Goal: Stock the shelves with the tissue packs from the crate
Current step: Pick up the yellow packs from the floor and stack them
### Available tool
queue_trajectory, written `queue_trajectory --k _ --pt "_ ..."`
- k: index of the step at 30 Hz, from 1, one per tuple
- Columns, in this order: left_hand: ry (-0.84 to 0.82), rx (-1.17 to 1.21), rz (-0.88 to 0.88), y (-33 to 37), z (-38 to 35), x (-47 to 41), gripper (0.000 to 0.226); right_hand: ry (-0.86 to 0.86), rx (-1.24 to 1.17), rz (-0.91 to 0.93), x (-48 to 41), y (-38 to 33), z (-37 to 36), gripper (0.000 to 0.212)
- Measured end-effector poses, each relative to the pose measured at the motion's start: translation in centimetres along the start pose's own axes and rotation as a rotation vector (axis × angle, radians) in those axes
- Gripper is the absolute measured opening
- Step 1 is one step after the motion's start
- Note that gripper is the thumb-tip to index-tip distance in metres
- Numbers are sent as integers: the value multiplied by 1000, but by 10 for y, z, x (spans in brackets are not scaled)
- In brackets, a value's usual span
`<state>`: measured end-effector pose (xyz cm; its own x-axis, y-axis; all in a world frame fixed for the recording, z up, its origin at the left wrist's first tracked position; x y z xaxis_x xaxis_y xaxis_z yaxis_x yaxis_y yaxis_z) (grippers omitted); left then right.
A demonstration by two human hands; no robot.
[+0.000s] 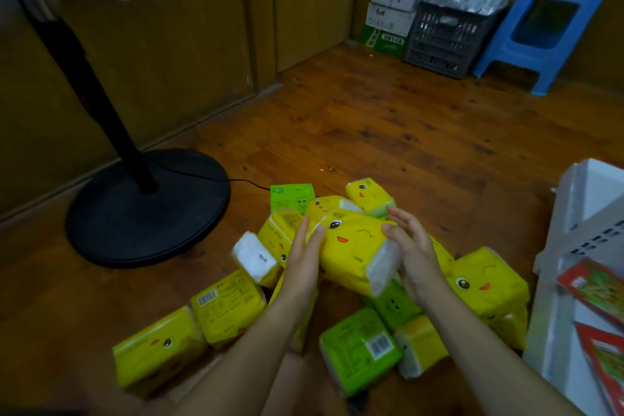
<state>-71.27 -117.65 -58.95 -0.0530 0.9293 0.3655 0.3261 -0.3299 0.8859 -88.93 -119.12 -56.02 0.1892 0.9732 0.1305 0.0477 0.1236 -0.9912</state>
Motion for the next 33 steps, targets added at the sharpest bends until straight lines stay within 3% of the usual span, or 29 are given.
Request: queue_trajectory --k 2,5,8,13,18,27,33 --pt "-79 7 -13 16 -10 1 46 56 26 29 -11 -17 3 31" --pt "-160 -118 -139 62 -26 3 59 120 144 142 -29 -70 -6 27" --pt "-138 -248 -232 122 -38 15 55 133 232 109 -35 -122 -21 21" --pt "29 -328 -328 247 -54 54 43 -74 261 105 3 -248 -53 69" --pt "92 -342 -310 366 -84 118 71 -176 428 144 55 -376 -70 97" --pt "-128 -419 -214 546 -144 235 76 -106 462 66 125 -582 -51 73" --pt "-343 -478 -199 583 -185 302 59 -50 367 29 195 -645 -10 60"
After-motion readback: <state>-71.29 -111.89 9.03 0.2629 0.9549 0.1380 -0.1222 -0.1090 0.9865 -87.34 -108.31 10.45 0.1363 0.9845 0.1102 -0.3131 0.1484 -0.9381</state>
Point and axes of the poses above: each hand's wrist, its own x-axis away from the middle knuckle, its own z-axis out of the back of the hand, y = z × x, the point moved 10 cm from there along -x, towards the middle knuckle, and after that the axes turned 3 degrees about x, right-handed, at the moved point
